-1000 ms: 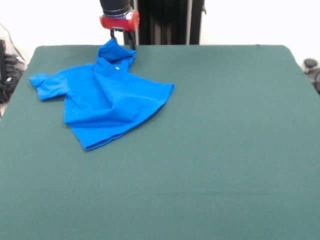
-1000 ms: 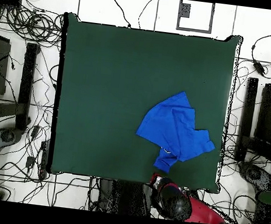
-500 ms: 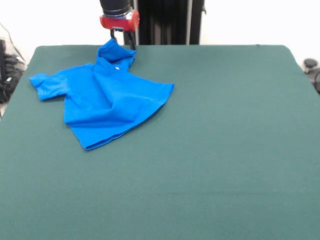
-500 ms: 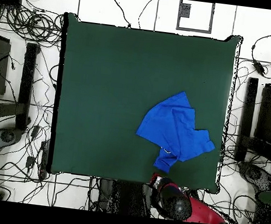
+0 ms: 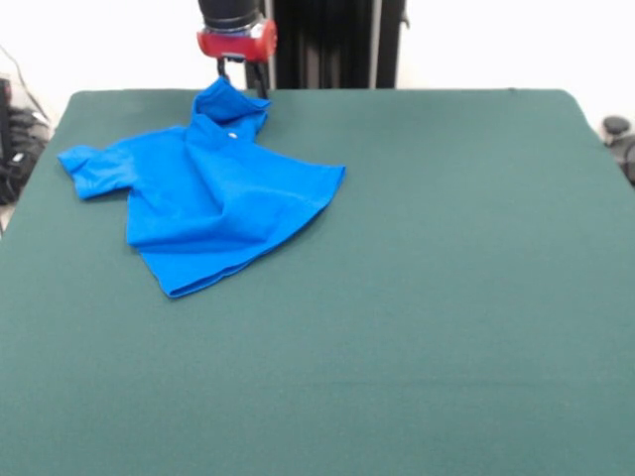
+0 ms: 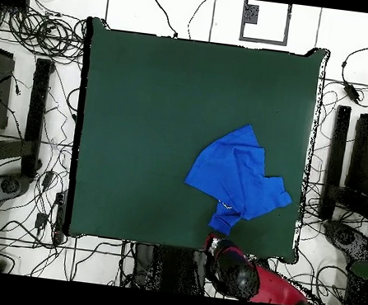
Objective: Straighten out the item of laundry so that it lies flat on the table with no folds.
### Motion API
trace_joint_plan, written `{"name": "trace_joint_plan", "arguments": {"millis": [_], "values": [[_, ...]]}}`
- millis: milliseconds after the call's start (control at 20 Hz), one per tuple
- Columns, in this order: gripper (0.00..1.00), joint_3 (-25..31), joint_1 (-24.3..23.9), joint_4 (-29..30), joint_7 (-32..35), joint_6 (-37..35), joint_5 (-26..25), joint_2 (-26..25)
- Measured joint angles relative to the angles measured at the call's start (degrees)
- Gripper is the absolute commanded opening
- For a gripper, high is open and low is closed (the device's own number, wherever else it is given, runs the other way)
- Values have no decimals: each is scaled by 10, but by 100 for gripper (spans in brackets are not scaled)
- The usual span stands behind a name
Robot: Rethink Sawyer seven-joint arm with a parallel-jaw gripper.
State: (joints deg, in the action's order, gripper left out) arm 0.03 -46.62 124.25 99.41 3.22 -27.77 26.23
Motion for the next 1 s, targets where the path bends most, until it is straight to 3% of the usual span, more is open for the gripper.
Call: {"name": "trace_joint_plan", "arguments": {"millis": [1000], "values": [[100,0,10,-1,0,0,0,31]]}}
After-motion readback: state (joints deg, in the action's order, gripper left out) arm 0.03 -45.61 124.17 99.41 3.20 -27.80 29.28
